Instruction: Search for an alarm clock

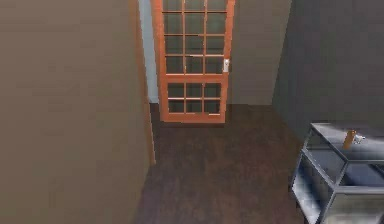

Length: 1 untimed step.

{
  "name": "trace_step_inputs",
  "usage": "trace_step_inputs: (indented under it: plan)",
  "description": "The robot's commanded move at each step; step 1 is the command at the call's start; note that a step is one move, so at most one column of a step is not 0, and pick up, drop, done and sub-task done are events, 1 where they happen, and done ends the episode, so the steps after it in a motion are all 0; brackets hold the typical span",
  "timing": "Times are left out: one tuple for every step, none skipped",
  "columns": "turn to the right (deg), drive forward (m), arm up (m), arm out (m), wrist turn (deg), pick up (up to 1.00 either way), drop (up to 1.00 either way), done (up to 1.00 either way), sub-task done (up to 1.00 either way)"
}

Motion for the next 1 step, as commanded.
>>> trace_step_inputs:
  plan:
    - [0.0, 1.00, 0.00, 0.00, 0.0, 0.00, 0.00, 0.00, 0.00]
